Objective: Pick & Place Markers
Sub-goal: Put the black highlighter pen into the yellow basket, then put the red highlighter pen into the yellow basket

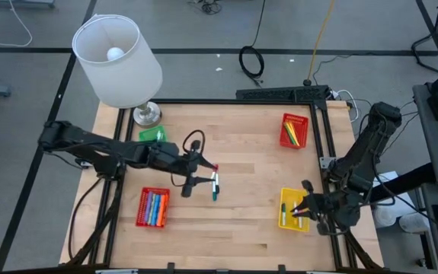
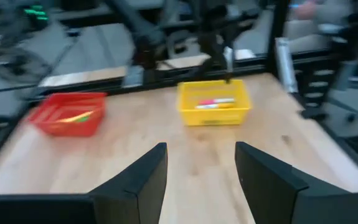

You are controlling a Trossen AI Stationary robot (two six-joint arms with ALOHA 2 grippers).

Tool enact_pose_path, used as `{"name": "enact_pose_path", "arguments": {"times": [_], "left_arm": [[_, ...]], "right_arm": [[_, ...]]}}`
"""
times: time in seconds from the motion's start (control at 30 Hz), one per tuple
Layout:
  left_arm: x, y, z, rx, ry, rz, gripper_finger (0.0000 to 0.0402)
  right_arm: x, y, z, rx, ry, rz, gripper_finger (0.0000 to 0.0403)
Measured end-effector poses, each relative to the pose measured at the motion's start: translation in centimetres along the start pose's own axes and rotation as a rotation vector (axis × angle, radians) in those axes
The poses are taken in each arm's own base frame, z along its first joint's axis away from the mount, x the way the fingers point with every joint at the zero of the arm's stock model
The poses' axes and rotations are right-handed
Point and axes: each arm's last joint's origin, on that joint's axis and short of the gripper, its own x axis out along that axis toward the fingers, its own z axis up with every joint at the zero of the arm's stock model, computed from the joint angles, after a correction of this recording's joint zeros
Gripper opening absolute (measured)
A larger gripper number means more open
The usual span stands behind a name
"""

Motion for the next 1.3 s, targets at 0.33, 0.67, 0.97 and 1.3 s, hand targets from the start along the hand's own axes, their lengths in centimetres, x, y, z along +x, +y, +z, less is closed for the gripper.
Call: {"name": "enact_pose_path", "arguments": {"times": [0.33,0.67,0.97,1.3], "left_arm": [[-0.4,0.0,-0.1,-0.028,0.03,0.124,0.0195],[-0.3,0.0,-0.4,-0.076,0.054,0.124,0.0195],[1.2,-0.1,-2.3,-0.262,0.172,0.141,0.0195],[6.6,1.3,-9.1,-0.543,0.419,0.332,0.0195]], "right_arm": [[0.0,-0.4,-0.6,0.164,0.081,-0.012,0.0041],[0.2,-0.7,-0.9,0.148,0.078,-0.033,0.0128],[0.9,-1.1,-0.4,0.043,-0.077,-0.113,0.0131],[1.1,-1.0,3.9,-0.225,-0.395,-0.242,0.013]]}}
